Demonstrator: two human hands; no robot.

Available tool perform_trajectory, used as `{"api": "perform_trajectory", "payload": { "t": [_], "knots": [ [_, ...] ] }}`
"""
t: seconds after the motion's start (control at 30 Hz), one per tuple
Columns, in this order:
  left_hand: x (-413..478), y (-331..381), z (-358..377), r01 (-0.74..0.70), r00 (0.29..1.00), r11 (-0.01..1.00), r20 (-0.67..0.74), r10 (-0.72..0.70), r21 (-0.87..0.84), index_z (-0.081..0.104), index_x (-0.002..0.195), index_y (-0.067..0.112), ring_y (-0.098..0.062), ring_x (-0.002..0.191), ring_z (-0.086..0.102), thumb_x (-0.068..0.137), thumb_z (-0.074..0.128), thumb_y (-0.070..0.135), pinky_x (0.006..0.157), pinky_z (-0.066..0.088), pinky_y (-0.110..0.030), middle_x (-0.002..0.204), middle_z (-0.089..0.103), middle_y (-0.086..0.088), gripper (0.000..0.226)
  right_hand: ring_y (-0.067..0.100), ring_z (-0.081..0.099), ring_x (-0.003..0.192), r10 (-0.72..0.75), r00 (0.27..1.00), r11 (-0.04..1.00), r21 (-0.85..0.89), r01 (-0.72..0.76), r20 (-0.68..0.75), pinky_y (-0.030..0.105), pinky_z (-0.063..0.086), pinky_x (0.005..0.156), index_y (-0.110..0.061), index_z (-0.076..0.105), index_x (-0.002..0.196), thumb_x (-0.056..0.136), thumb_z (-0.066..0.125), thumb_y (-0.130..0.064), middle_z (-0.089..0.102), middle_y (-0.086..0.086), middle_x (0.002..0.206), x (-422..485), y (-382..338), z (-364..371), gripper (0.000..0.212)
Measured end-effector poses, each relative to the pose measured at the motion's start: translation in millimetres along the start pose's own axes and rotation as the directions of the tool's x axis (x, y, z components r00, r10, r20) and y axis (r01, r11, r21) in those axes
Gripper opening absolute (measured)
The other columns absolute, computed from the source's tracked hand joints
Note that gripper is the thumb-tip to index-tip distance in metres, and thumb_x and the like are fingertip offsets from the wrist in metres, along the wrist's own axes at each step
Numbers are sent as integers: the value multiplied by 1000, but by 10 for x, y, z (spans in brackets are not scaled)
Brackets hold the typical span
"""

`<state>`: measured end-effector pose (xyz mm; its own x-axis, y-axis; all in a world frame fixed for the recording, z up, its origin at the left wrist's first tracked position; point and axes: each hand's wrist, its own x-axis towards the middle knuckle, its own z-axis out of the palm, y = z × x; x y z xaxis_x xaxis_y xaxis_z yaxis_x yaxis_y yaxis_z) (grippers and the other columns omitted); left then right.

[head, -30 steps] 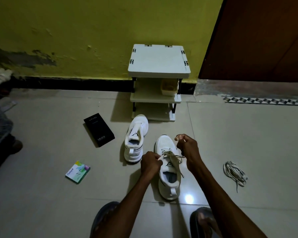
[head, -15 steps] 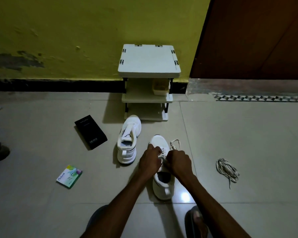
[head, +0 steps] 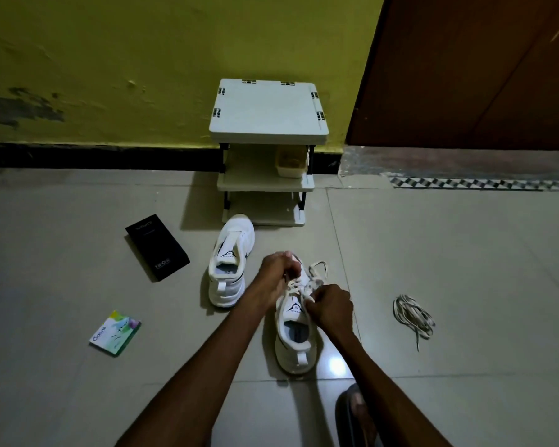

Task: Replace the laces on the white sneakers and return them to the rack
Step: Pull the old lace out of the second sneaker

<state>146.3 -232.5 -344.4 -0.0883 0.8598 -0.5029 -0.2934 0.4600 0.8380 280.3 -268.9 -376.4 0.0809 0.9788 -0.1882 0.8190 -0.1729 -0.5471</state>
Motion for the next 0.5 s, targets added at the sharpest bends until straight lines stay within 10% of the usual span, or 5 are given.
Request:
{"api": "perform_trajectory", "payload": {
  "t": [0.07, 0.13, 0.3, 0.4, 0.5],
  "knots": [
    [-9, 222, -32, 12, 999, 992, -29, -16, -128, 52, 75, 12, -11, 40, 43, 98, 52, 10, 45, 38, -21, 50, 49, 1, 23, 13, 49, 47, -9, 1000, 1000, 10, 9, -12, 22, 25, 42, -14, 58, 57, 73, 71, -28, 49, -4, 48, -19, -1, 22, 25],
    [67, 364, -122, -15, 993, 991, -110, 29, 130, 51, 74, 14, -12, 42, 41, 96, 55, 18, 46, 33, -21, 54, 48, 0, 23, 11, 49, 47, -14, 1000, 999, 32, 14, -19, 21, 24, 42, -14, 59, 57, 73, 71, -27, 50, -4, 48, -22, 7, 25, 23],
    [89, 290, -318, 103, 928, 555, -280, 244, 825, 38, 139, 7, -39, 120, 52, 84, 62, 22, 95, 46, -45, 133, 50, -19, 62, 6, 44, 44, 11, 1000, 999, 34, -11, -10, 20, 27, 42, -8, 62, 61, 72, 71, -28, 52, -3, 49, 11, 27, 15, 24],
    [-28, 94, -261, -36, 832, 251, -110, 543, 967, 45, 131, 15, -32, 117, 47, 83, 65, 13, 92, 44, -42, 130, 43, -13, 52, 5, 42, 44, 5, 1000, 999, 33, -5, -10, 20, 23, 42, -12, 56, 57, 73, 70, -27, 46, -5, 46, 1, 37, 26, 26],
    [-31, -144, -183, -215, 885, 137, 134, 446, 967, 62, 108, 17, -28, 108, 55, 85, 63, 22, 86, 49, -38, 116, 54, -9, 23, 7, 47, 45, 0, 1000, 1000, 31, 0, -19, 20, 26, 43, -9, 61, 59, 73, 71, -29, 50, -5, 47, 21, 46, 40, 26]
  ]
}}
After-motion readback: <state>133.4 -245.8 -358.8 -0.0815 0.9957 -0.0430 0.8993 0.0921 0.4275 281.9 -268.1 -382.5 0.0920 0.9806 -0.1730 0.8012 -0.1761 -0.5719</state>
